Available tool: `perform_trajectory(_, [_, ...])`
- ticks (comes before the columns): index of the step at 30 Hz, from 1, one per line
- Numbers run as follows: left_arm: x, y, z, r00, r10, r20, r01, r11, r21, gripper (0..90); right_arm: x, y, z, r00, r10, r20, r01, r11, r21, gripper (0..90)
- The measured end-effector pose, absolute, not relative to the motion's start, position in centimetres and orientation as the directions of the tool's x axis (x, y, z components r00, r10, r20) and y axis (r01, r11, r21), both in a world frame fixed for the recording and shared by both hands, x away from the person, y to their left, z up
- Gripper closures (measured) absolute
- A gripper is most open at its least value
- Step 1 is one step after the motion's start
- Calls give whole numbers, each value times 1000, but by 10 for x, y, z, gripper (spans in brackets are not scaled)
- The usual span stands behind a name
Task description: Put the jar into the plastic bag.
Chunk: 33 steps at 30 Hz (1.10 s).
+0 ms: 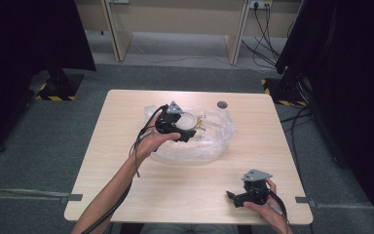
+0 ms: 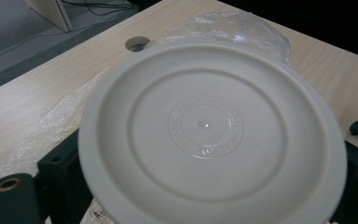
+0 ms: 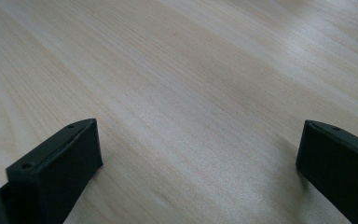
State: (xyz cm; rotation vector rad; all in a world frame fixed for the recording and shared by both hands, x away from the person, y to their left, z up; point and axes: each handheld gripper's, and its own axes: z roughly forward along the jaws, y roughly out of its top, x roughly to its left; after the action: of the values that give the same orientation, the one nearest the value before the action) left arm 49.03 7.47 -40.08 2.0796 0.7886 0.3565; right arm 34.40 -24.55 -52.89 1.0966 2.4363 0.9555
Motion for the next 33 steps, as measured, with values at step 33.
perform_trajectory(33, [558,33,-449,772,634,-33,404,-451,795,98,344,-245,-529,-662,750,-3,547,486,681,2])
